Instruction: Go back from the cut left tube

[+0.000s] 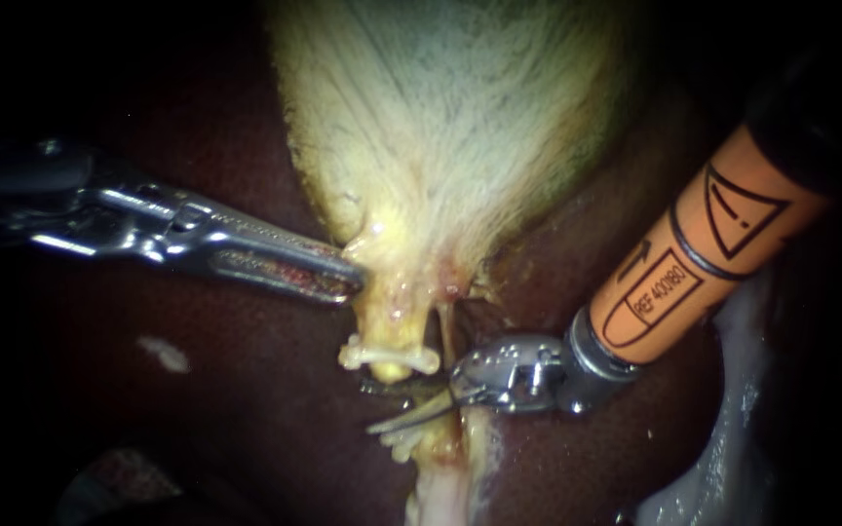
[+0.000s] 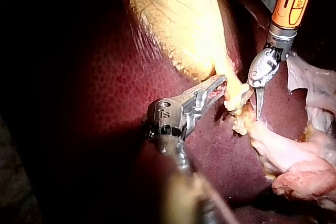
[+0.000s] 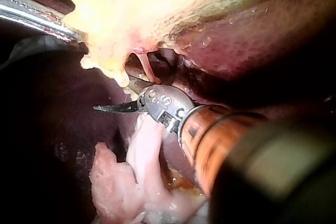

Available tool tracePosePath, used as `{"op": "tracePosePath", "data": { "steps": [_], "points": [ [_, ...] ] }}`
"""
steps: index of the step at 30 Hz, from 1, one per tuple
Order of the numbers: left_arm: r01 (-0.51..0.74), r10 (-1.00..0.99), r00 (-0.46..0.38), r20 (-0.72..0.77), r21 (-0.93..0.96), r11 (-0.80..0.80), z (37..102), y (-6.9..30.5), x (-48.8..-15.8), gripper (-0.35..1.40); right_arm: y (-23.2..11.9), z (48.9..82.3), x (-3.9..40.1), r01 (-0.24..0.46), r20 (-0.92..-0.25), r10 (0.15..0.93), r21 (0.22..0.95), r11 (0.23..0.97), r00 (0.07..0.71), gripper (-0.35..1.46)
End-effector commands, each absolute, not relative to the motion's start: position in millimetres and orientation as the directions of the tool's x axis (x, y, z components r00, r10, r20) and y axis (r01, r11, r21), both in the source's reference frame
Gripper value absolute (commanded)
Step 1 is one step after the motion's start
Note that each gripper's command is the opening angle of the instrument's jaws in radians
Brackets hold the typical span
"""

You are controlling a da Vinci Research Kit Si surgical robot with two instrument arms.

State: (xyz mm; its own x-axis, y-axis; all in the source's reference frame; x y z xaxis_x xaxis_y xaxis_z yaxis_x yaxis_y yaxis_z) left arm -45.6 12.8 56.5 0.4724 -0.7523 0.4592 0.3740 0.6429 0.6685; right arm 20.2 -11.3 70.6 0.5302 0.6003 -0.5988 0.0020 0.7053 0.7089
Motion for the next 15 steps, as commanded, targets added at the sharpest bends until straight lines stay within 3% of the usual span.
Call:
{"op": "tracePosePath", "data": {
  "steps": [1, 6, 10, 15],
  "points": [
    [0.374, -0.752, 0.475, 0.458, 0.668, 0.643, 56.6, 12.8, -45.6, -0.35, -11.4, 70.2, 19.8, 0.011, -0.601, 0.597, 0.71, 0.704, 0.532, 0.91],
    [0.376, -0.751, 0.475, 0.458, 0.666, 0.644, 57.0, 13.0, -45.3, -0.35, -11.7, 68.6, 16.9, 0.023, -0.604, 0.591, 0.71, 0.704, 0.534, 0.83],
    [0.375, -0.751, 0.475, 0.459, 0.666, 0.644, 57.1, 13.0, -45.2, -0.35, -10.3, 67.4, 14.7, -0.008, -0.597, 0.604, 0.708, 0.706, 0.527, 0.93],
    [0.376, -0.75, 0.477, 0.457, 0.665, 0.645, 57.1, 12.9, -45.3, -0.35, -7.8, 65.8, 12.0, -0.038, -0.64, 0.571, 0.648, 0.761, 0.515, 1.06]
  ]
}}
